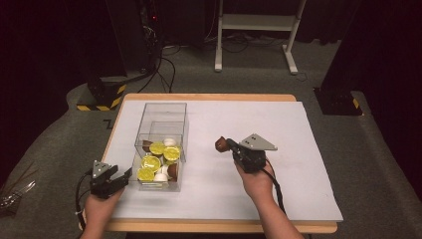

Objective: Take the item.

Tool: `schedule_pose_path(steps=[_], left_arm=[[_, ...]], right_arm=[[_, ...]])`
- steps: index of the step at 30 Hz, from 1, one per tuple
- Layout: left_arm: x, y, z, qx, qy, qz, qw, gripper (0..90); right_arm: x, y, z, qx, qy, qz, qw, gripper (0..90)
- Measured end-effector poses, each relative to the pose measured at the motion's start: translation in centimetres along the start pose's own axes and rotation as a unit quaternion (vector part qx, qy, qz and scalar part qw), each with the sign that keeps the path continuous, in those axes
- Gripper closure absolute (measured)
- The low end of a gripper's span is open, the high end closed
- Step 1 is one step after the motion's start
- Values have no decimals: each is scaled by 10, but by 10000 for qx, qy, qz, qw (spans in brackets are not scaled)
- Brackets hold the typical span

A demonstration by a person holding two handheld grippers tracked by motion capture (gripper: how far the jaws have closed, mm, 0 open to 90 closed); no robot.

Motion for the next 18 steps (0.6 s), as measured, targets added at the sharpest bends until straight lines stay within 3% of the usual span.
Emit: schedule_pose_path(steps=[18], left_arm=[[1, -1, 0, -47, -12, -20, 10000, 389]], right_arm=[[-17, -56, -28, 343, 150, -555, 9978, 900]])
Point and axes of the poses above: each handheld gripper's, and its own axes: x roughly forward along the jaws, z roughly out of its top, y roughly to its left, the point moved 7 cm from there along x, roughly forward along the jaws, and after that the axes turned 4 degrees about z, right-handed, at the moved point
